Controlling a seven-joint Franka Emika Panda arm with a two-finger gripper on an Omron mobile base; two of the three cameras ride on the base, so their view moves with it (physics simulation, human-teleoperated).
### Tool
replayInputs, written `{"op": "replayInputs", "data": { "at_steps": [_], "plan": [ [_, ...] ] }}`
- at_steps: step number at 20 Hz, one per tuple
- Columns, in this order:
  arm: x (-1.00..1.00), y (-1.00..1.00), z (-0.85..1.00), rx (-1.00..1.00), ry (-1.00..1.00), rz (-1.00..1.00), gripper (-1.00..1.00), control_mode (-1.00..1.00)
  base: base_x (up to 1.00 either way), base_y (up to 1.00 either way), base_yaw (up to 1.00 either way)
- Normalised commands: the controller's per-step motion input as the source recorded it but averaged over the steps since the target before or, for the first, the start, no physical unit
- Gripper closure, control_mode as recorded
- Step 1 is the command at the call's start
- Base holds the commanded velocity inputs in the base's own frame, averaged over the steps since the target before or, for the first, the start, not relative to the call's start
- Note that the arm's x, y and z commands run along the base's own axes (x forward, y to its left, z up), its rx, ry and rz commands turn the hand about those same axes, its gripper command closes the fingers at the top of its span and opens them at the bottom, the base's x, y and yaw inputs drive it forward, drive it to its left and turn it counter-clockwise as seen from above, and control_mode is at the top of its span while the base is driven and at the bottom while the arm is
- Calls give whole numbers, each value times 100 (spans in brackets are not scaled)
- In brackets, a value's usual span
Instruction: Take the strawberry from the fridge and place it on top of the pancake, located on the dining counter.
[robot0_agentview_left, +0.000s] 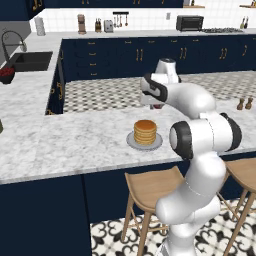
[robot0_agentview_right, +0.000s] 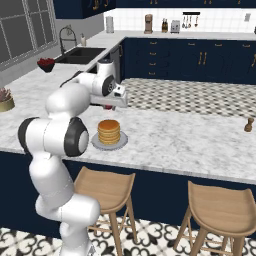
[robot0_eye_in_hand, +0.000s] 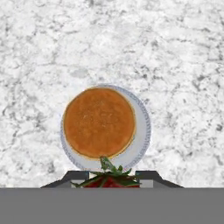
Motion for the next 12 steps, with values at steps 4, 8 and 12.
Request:
{"op": "replayInputs", "data": {
  "at_steps": [4, 8, 12],
  "plan": [
    [42, 7, -52, -9, -10, 0, 100, -100, 0, 0, 0],
    [7, 16, -25, 0, 1, 1, 100, -100, 0, 0, 0],
    [0, 12, -34, 0, 5, 0, 100, -100, 0, 0, 0]
  ]
}}
